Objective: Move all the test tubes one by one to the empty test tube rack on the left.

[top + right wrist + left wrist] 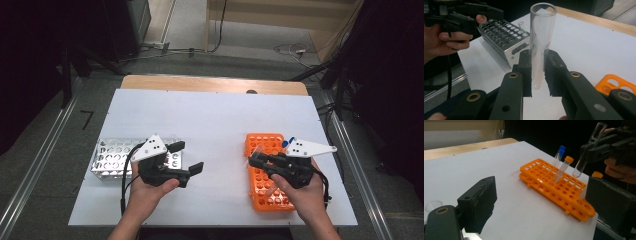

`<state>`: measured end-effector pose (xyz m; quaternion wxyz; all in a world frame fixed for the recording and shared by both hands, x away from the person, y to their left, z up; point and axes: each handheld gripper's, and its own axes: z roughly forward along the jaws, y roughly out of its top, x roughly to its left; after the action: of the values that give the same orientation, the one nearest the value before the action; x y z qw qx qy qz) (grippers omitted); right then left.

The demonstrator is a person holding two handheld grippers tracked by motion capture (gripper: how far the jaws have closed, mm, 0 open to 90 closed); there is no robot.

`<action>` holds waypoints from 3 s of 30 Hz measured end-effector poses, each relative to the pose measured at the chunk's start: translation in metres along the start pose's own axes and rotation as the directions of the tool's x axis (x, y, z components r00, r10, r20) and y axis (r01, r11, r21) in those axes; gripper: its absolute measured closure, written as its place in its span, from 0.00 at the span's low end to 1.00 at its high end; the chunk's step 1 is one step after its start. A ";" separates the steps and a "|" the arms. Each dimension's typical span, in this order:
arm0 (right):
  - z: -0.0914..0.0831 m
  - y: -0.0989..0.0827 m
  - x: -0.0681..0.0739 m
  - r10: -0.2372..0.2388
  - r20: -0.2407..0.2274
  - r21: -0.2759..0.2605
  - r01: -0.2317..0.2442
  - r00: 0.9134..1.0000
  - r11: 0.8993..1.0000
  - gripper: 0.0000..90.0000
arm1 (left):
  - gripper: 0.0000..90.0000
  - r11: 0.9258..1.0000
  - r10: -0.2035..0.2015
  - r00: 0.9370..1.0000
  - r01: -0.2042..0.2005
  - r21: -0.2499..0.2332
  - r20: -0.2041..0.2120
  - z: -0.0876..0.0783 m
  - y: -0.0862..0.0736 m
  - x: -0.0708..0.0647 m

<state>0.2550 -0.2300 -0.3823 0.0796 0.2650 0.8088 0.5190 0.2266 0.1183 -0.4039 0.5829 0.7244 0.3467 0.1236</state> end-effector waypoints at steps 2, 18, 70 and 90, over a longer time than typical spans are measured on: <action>0.003 -0.001 0.005 -0.002 -0.006 0.008 0.002 1.000 1.000 0.82 | 0.11 1.000 0.003 1.000 -0.003 -0.005 0.011 0.002 0.001 -0.004; 0.040 -0.011 0.038 -0.003 -0.024 0.079 0.005 1.000 0.997 0.82 | 0.37 0.999 0.038 0.987 -0.038 0.000 0.158 0.013 0.006 -0.030; 0.022 -0.004 0.031 -0.051 -0.124 0.009 0.053 0.991 0.999 0.00 | 0.85 0.997 0.073 0.997 -0.072 -0.005 0.027 0.012 0.010 -0.015; -0.027 -0.013 -0.013 -0.020 0.000 -0.038 0.020 1.000 0.999 0.00 | 0.85 0.998 0.009 0.989 -0.018 -0.057 -0.150 -0.021 0.014 0.046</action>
<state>0.2504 -0.2622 -0.3840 0.0897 0.2552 0.8013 0.5337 0.2526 0.1633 -0.3954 0.5754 0.6981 0.3807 0.1914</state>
